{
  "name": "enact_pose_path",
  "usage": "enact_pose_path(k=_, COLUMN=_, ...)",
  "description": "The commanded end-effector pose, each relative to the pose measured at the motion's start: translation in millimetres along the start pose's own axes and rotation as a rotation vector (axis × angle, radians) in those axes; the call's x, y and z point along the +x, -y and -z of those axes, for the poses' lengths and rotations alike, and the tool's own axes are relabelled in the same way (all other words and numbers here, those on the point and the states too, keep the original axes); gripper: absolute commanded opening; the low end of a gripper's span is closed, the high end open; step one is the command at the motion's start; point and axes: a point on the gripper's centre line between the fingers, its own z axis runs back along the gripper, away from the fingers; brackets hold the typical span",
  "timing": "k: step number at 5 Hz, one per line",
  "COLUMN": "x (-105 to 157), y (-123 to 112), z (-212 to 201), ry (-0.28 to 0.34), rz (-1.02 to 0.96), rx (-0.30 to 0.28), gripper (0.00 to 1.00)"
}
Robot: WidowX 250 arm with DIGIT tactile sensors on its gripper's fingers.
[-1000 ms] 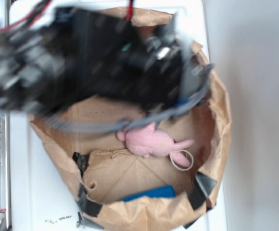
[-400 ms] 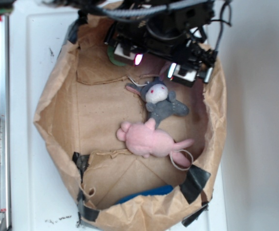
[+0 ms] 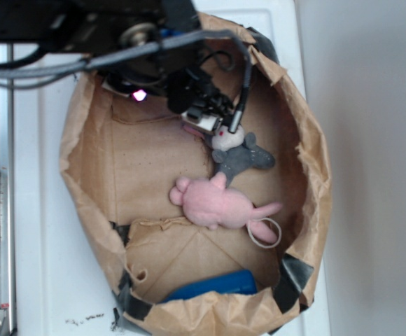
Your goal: Grab the green ball.
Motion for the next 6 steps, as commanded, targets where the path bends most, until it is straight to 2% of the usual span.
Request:
enact_pose_path(k=1, x=26, y=11, z=6, ry=0.043, rz=-0.067, rx=0.015, gripper=1.00)
enact_pose_path(k=2, x=37, y=18, z=19, ry=0.061, rz=-0.064, rx=0.003, gripper=1.00)
enact_pose_path(k=3, x=38, y=17, z=29, ry=0.120, rz=-0.061, rx=-0.013, gripper=1.00)
enact_pose_path(k=4, x=42, y=4, z=36, ry=0.137, rz=-0.033, rx=-0.026, gripper=1.00)
enact_pose_path(k=6, x=42, y=-16, z=-2, ry=0.126, rz=-0.002, rx=-0.007, gripper=1.00)
